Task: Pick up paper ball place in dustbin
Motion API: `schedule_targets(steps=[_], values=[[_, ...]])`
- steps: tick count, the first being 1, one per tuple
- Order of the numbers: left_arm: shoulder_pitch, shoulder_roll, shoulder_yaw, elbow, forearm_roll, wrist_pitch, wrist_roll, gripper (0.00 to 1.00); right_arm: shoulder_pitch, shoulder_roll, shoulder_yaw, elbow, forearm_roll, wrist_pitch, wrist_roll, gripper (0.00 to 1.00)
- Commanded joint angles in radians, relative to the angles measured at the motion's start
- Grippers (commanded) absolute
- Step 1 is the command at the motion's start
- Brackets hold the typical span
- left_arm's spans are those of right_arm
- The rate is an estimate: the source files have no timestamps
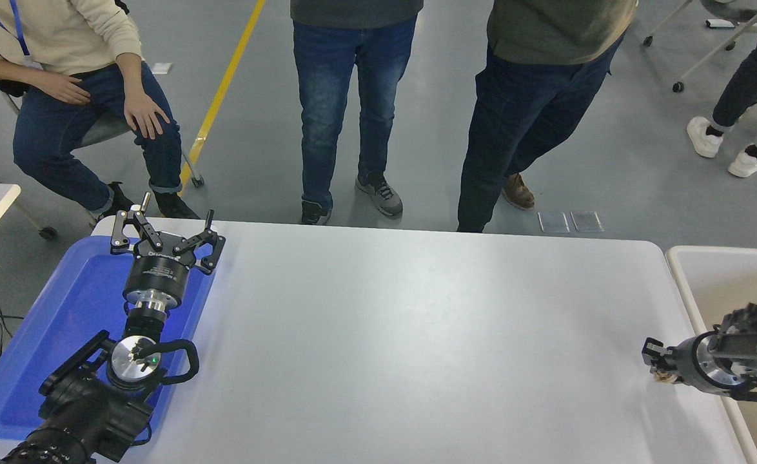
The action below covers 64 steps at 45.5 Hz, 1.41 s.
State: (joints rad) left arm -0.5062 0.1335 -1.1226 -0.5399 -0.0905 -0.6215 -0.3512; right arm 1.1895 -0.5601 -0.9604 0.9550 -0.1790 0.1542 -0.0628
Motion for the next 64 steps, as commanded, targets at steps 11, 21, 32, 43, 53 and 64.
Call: schedule_targets(steps=[11, 21, 32, 43, 53, 64], values=[[0.0, 0.0, 0.0, 0.0, 0.0, 0.0, 0.0, 1.0, 0.419, -0.127, -0.121, 0.249, -0.201, 0.339, 0.0, 0.0], [0.0, 0.0, 0.0, 0.0, 0.0, 0.0, 0.0, 1.0, 0.622, -0.127, -0.158, 0.269, -0.201, 0.58, 0.0, 0.0], [0.0, 0.0, 0.0, 0.0, 0.0, 0.0, 0.0, 1.0, 0.82, -0.127, -0.204, 0.272, -0.201, 0.631, 0.0, 0.0], [0.0, 0.0, 0.0, 0.0, 0.0, 0.0, 0.001, 1.0, 0.944, -0.127, -0.236, 0.272, -0.203, 0.631, -0.002, 0.0], [0.0, 0.0, 0.0, 0.0, 0.0, 0.0, 0.001, 1.0, 1.035, -0.121, -0.264, 0.272, -0.203, 0.631, -0.002, 0.0], [0.0, 0.001, 0.001, 0.0, 0.0, 0.0, 0.001, 1.0, 1.062, -0.116, -0.29, 0.269, -0.203, 0.631, -0.002, 0.0]])
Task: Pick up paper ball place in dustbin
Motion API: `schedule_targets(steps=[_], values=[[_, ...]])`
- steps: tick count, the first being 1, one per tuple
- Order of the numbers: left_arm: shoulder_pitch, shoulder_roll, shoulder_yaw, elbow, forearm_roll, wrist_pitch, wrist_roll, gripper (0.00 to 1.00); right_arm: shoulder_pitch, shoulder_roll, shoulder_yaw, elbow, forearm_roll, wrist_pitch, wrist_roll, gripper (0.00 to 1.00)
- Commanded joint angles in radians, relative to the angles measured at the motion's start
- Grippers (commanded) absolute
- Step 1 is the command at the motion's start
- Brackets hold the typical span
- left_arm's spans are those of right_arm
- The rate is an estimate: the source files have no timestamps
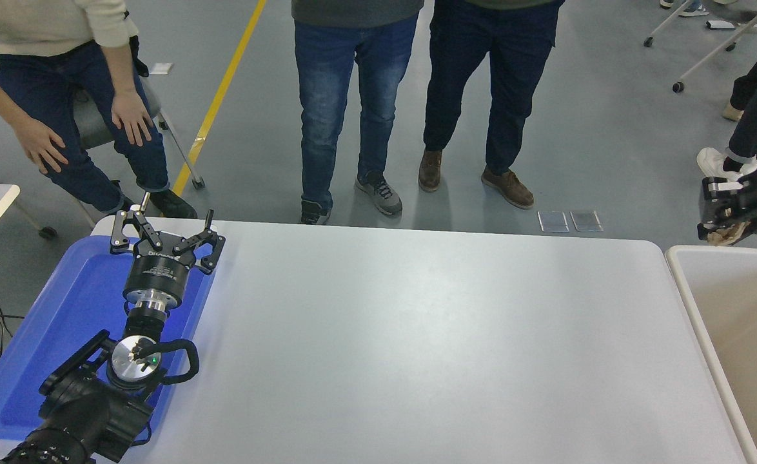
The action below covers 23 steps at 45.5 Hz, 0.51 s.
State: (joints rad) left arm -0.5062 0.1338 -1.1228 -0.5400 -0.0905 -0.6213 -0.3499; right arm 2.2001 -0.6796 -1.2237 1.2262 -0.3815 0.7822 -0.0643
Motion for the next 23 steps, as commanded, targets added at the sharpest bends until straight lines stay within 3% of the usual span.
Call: schedule_targets(steps=[1, 23], values=[[0.0, 0.0, 0.0, 0.0, 0.0, 0.0, 0.0, 1.0, 0.052, 0.003, -0.03, -0.004, -0.002, 0.003, 0.0, 0.0], [0.0, 0.0, 0.0, 0.0, 0.0, 0.0, -0.001, 1.0, 0.053, -0.06, -0.2, -0.042, -0.005, 0.003, -0.002, 0.0]])
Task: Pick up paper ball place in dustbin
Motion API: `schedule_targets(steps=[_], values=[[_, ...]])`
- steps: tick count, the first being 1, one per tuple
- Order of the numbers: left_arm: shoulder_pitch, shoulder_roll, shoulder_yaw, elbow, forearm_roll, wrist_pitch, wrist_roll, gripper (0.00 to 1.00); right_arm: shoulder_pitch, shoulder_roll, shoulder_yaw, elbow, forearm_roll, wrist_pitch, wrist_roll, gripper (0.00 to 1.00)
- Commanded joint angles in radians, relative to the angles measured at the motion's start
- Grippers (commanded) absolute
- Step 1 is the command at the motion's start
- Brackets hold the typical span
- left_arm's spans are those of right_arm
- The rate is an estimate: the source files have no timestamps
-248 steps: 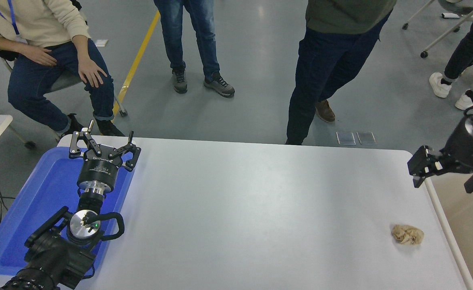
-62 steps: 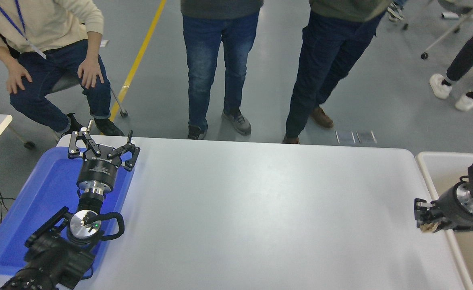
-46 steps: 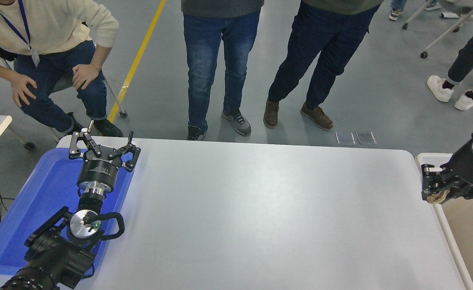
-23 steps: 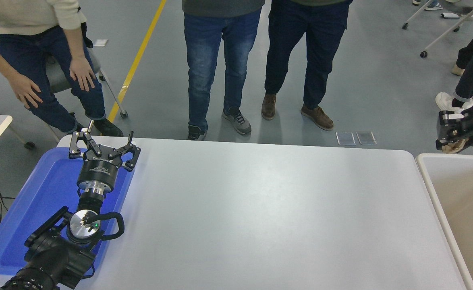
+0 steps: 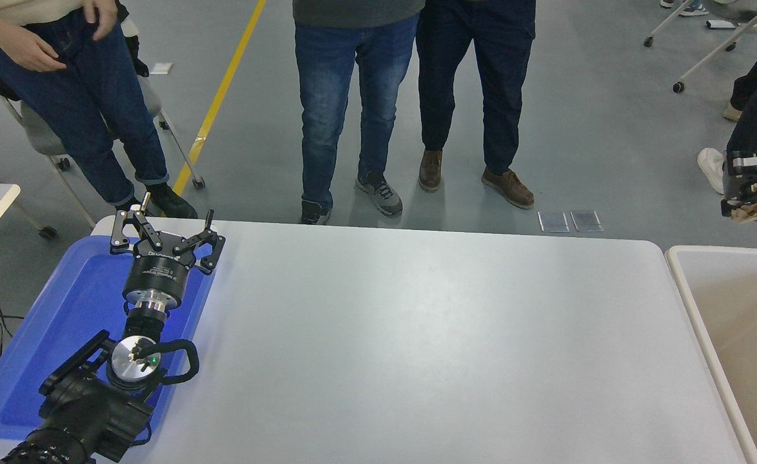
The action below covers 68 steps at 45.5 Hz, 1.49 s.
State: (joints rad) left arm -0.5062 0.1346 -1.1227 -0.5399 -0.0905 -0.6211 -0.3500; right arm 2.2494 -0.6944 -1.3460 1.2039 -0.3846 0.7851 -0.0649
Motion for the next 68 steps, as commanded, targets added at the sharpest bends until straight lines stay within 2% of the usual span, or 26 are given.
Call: schedule_targets(steps=[1, 27, 42, 51, 61, 68], values=[[0.0, -0.001, 0.0, 0.0, 0.0, 0.0, -0.001, 1.0, 0.004, -0.057, -0.084, -0.021, -0.004, 0.0, -0.001, 0.0], [0.0, 0.0, 0.0, 0.0, 0.0, 0.001, -0.001, 1.0, -0.027, -0.316, -0.159, -0.132, -0.125, 0.0, 0.0, 0.0], [0.0, 0.0, 0.0, 0.0, 0.0, 0.001, -0.001, 1.0, -0.154, -0.35, -0.116, -0.234, -0.117, 0.0, 0.0, 0.0], [0.0, 0.0, 0.0, 0.0, -0.001, 0.001, -0.001, 1.0, -0.393, -0.373, 0.123, -0.381, -0.105, 0.0, 0.0, 0.0], [0.0, 0.0, 0.0, 0.0, -0.001, 0.001, -0.001, 1.0, -0.752, -0.359, 0.479, -0.529, -0.105, 0.0, 0.0, 0.0], [0.0, 0.0, 0.0, 0.002, -0.001, 0.001, -0.003, 1.0, -0.924, -0.327, 0.628, -0.624, -0.105, 0.0, 0.0, 0.0]])
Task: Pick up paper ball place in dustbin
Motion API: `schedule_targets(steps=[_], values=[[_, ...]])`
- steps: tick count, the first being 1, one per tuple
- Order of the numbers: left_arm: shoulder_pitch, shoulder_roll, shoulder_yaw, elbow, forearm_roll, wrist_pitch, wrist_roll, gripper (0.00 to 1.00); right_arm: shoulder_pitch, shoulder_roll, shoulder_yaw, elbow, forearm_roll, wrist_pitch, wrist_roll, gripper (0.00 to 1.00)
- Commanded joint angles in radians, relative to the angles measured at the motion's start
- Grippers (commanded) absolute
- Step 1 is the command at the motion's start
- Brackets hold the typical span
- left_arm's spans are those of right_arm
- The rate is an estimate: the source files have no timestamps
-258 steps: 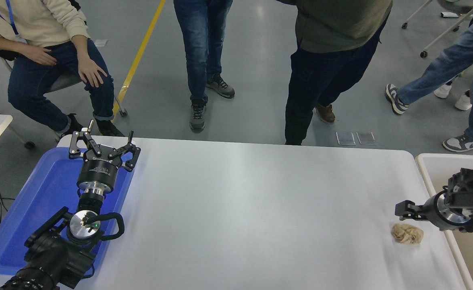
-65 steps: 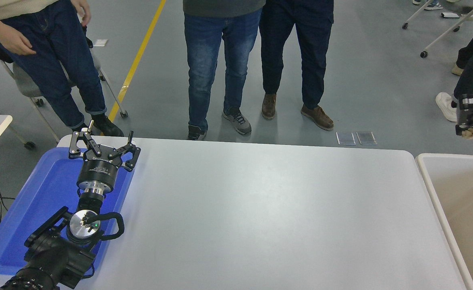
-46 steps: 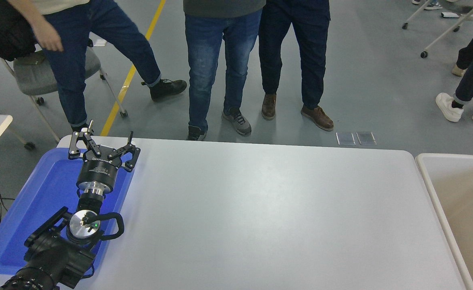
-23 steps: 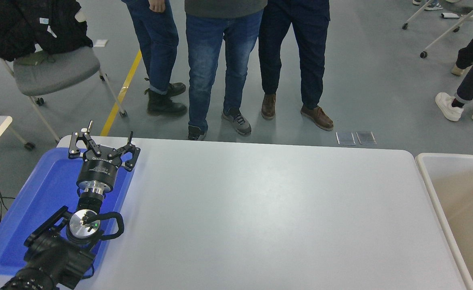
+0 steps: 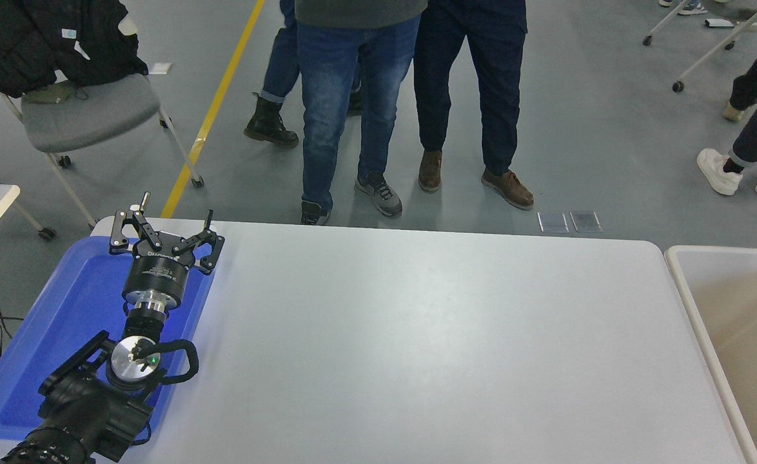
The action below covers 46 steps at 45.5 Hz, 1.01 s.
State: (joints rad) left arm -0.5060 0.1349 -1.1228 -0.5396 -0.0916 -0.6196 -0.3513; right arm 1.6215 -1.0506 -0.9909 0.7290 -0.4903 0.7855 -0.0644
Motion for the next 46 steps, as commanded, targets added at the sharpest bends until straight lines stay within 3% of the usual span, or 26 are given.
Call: schedule_targets(steps=[1, 11, 20, 26, 36, 46], values=[[0.001, 0.0, 0.0, 0.0, 0.0, 0.0, 0.0, 1.0, -0.317, 0.038, 0.284, -0.163, 0.001, 0.0, 0.0, 0.0], [0.0, 0.0, 0.0, 0.0, 0.0, 0.0, 0.0, 1.0, -0.469, 0.118, 0.334, -0.238, 0.018, -0.005, 0.0, 0.0], [0.0, 0.0, 0.0, 0.0, 0.0, 0.0, -0.002, 1.0, -0.641, 0.176, 0.351, -0.238, 0.179, -0.343, 0.0, 0.0], [0.0, 0.0, 0.0, 0.0, 0.0, 0.0, 0.0, 1.0, -0.683, 0.225, 0.35, -0.237, 0.203, -0.509, 0.001, 0.0], [0.0, 0.0, 0.0, 0.0, 0.0, 0.0, -0.002, 1.0, -0.741, 0.291, 0.353, -0.24, 0.239, -0.695, 0.0, 0.0], [0.0, -0.001, 0.0, 0.0, 0.0, 0.0, 0.0, 1.0, -0.804, 0.362, 0.353, -0.287, 0.251, -0.787, 0.0, 0.0]])
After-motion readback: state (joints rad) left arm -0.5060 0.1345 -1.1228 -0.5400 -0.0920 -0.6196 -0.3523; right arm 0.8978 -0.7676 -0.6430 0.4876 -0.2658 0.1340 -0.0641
